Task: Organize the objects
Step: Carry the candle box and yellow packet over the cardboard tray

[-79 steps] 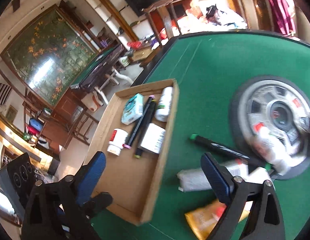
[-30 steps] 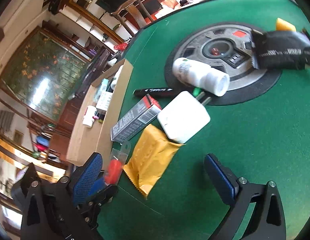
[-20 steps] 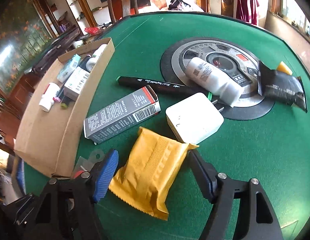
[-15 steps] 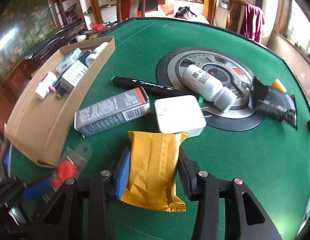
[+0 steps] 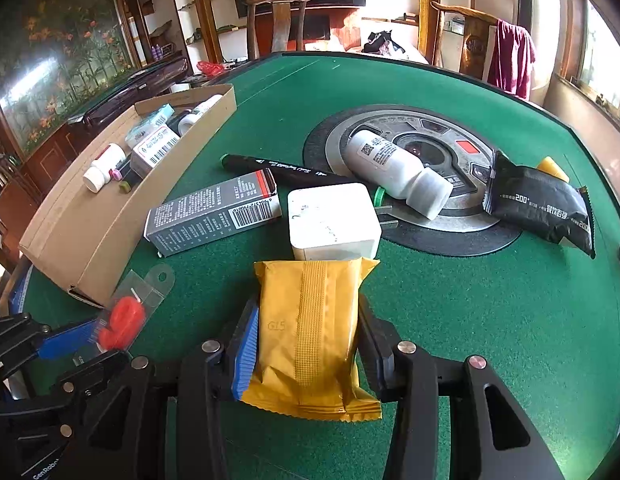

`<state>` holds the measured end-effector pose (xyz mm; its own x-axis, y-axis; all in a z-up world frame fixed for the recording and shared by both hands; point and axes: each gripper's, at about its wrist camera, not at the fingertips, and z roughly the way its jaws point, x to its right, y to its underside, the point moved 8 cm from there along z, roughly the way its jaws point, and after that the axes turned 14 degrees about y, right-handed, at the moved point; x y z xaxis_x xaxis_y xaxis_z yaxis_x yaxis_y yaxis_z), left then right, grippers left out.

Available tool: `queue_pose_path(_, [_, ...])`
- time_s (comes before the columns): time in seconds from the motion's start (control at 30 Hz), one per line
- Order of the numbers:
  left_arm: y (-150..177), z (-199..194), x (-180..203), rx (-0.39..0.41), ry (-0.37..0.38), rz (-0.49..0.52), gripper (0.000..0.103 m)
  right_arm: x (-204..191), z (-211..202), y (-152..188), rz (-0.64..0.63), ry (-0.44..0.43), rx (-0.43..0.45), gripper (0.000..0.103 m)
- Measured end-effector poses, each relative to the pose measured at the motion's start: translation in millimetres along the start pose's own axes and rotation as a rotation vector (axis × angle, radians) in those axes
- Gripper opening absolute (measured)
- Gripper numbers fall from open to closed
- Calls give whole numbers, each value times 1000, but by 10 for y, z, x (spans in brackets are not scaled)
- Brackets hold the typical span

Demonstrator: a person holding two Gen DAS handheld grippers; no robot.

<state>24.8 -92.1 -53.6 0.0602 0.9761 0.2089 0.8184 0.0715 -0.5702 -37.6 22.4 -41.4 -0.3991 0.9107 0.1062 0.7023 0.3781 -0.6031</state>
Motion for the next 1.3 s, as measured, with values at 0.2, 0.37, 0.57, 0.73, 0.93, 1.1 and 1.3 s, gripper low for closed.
queue_pose_path(0.2, [-60,-167,30,73,42,-30,27,49,-132,-85,46,-41,41,48])
queue_pose_path(0.37, [-146,-295,56,117,7,-14,27,3,-158,-84,49,-72,38,48])
queue_pose_path(0.57, [-161,-369,51,137,-29,3,27,-9,-180,-100,55,-83,51,48])
queue_pose_path(0.73, [-190,-464,50,161,-42,14,27,-12,-178,-86,65,-86,48,48])
queue_pose_path(0.93, [-218,-577,68,195,-46,27,27,-37,-257,-63,75,-103,71,48])
queue_pose_path(1.1, [-232,-622,64,213,-33,24,27,-74,-374,18,87,-124,84,48])
queue_pose_path(1.3, [-226,-680,33,236,-8,14,27,-109,-410,112,109,-149,62,48])
